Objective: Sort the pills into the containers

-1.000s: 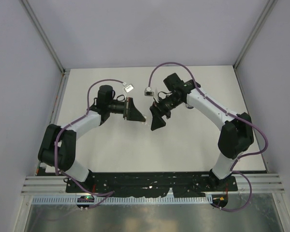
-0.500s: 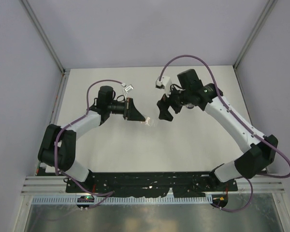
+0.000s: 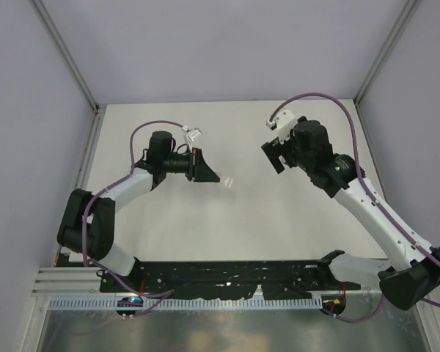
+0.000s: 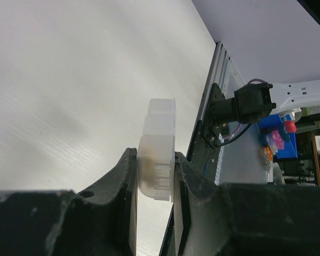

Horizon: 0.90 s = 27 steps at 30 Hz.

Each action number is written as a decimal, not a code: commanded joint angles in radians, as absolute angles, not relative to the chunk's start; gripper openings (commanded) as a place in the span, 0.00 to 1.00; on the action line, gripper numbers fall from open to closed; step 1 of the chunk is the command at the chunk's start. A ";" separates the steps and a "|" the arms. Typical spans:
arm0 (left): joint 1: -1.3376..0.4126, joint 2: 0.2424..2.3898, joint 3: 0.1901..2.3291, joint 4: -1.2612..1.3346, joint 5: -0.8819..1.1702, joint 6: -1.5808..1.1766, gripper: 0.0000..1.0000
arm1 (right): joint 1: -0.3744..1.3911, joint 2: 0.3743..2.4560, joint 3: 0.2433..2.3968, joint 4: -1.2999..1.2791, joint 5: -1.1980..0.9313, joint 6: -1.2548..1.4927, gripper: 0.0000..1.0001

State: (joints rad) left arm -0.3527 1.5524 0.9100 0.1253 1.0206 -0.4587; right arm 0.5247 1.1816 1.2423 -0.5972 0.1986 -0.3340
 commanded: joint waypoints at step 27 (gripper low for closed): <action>-0.356 1.769 1.000 0.370 0.885 -0.805 0.00 | 0.518 1.085 0.850 -0.138 0.072 -0.334 0.95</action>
State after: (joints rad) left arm -0.3527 1.7363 0.9649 0.2783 0.9054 -0.7288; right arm 0.5171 1.0737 0.8429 -0.2237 0.0647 -0.3264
